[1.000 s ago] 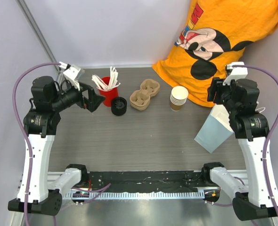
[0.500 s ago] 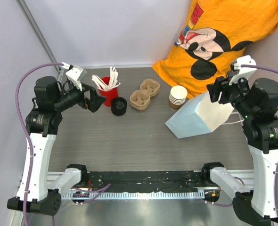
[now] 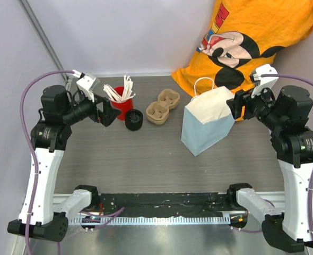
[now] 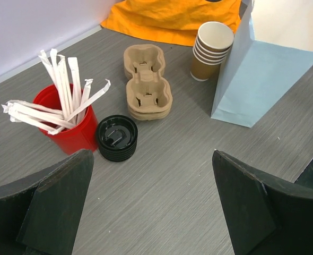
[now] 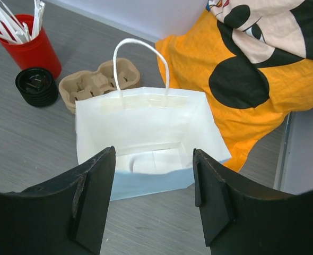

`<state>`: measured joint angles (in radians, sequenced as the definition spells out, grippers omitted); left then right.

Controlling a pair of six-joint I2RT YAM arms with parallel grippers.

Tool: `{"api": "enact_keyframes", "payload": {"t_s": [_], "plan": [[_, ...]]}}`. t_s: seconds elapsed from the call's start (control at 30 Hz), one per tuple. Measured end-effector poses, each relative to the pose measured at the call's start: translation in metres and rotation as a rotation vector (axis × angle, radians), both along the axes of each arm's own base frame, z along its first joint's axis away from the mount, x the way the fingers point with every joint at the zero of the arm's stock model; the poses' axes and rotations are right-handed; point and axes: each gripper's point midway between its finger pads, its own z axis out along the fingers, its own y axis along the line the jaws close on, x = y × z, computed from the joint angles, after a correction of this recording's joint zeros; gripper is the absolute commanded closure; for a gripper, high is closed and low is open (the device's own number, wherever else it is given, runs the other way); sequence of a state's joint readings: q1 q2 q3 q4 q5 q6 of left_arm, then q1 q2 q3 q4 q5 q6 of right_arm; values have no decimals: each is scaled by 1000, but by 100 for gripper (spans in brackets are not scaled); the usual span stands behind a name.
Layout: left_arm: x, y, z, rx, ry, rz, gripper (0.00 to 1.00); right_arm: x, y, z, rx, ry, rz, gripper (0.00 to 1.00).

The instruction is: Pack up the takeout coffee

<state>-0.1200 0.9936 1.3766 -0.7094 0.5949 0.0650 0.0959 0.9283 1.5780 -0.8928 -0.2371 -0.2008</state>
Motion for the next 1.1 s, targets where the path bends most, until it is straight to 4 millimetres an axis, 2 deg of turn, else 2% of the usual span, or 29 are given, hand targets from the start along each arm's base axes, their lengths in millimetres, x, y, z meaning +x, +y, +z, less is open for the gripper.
{"api": "enact_keyframes", "payload": {"t_s": [0.1,0.2,0.27,0.37,0.43,0.5,0.6,0.7,0.77,0.9,0.97,1.03,1.1], "plan": [[1,-6,-3,1,11,-20,0,3,3,-6,-8,24,19,34],[1,-24,-9,9,30,-76,0,1,8,-5,-3,24,48,31],[-2,-43,-15,20,49,-133,0,-3,15,3,8,8,96,30],[-1,-58,-24,31,79,-179,0,-5,32,21,24,-18,196,30],[2,-58,-28,38,88,-171,0,-5,44,37,36,-43,276,30],[4,-57,-28,42,87,-161,0,-1,56,44,43,-47,344,29],[6,-55,-27,49,79,-145,0,16,77,41,41,-15,436,25],[10,-46,-23,85,61,-101,0,37,117,39,-3,10,531,21],[15,-36,-16,115,27,-52,0,55,156,27,-48,37,607,20],[22,-4,-3,172,-30,90,0,96,209,-12,-113,133,650,20],[23,14,0,201,-47,163,0,129,227,-29,-143,158,622,20],[22,30,2,227,-57,235,0,164,239,-56,-190,185,567,19],[21,42,3,240,-62,285,0,185,245,-85,-238,224,531,19]]}}
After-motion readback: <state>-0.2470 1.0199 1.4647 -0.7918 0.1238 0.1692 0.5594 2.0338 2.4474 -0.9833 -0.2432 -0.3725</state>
